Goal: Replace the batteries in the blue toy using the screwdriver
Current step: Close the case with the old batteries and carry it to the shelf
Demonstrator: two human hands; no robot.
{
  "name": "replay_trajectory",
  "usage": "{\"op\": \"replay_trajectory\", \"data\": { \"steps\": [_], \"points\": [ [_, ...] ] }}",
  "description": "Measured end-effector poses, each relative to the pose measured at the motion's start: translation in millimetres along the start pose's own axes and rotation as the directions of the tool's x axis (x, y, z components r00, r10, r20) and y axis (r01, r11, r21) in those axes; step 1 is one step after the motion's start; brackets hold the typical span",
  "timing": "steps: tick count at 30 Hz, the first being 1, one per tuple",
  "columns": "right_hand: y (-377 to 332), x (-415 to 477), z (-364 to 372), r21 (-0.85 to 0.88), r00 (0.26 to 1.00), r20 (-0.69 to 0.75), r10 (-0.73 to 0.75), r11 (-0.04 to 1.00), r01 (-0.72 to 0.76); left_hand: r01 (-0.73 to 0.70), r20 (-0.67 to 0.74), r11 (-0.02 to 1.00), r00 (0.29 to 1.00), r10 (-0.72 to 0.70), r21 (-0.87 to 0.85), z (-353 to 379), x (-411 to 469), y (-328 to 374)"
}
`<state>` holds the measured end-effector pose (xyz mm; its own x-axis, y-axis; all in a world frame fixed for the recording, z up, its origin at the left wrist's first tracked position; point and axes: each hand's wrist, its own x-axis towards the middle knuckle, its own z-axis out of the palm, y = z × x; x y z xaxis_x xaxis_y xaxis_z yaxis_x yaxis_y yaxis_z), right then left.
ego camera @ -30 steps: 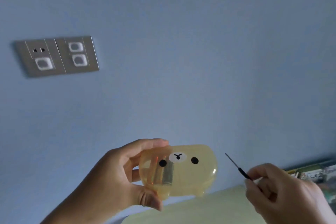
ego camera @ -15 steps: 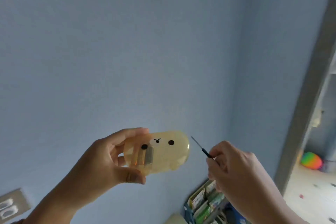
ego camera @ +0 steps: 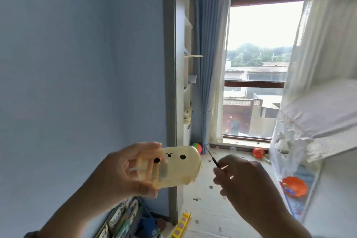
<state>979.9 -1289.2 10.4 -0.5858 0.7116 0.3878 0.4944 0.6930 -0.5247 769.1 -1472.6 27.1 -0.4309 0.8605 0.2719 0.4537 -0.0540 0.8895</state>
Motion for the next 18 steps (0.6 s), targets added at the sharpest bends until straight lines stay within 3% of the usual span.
{"op": "replay_trajectory", "data": {
  "steps": [7,18],
  "points": [
    [103,9,-70,-0.046,0.962,-0.182,0.204,0.975,-0.216,-0.033,0.111,0.999,0.993,0.036,-0.023,94,85,13],
    [194,88,-73,0.019,0.943,-0.172,0.285,0.958,-0.286,-0.028,0.167,0.999,0.985,0.032,-0.028,159,202,-3]
  ]
}}
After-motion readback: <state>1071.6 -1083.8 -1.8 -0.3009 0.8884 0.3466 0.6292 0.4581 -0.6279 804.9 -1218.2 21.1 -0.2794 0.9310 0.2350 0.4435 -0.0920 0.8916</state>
